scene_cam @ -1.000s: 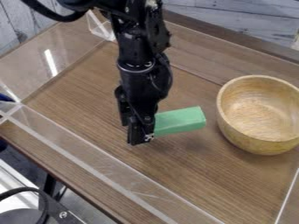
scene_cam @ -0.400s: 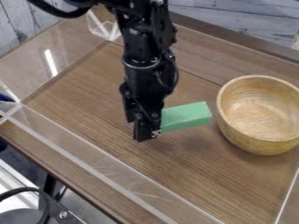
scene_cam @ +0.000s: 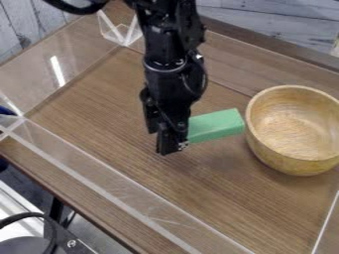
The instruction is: Put the green block in the brown bowl
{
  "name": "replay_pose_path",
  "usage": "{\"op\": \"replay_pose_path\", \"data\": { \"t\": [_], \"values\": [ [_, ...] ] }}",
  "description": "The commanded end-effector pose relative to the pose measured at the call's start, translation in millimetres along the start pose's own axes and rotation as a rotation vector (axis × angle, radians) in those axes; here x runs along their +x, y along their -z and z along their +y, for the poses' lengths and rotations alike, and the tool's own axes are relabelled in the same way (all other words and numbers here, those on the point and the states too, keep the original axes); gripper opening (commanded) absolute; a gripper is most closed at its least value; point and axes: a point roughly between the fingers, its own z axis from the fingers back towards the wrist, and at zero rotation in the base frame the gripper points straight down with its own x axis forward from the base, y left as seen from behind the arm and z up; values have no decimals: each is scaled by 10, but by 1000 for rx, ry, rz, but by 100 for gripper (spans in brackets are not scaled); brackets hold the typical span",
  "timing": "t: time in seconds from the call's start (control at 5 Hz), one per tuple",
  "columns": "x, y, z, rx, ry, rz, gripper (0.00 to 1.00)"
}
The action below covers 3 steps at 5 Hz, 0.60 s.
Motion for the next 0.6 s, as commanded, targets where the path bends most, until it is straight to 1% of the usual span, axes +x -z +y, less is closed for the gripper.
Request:
{"op": "replay_pose_path", "data": {
  "t": [0.0, 0.4],
  "values": [
    [191, -198, 45, 50, 6, -65, 0],
    [401, -239, 10, 64, 39, -84, 0]
  ]
}}
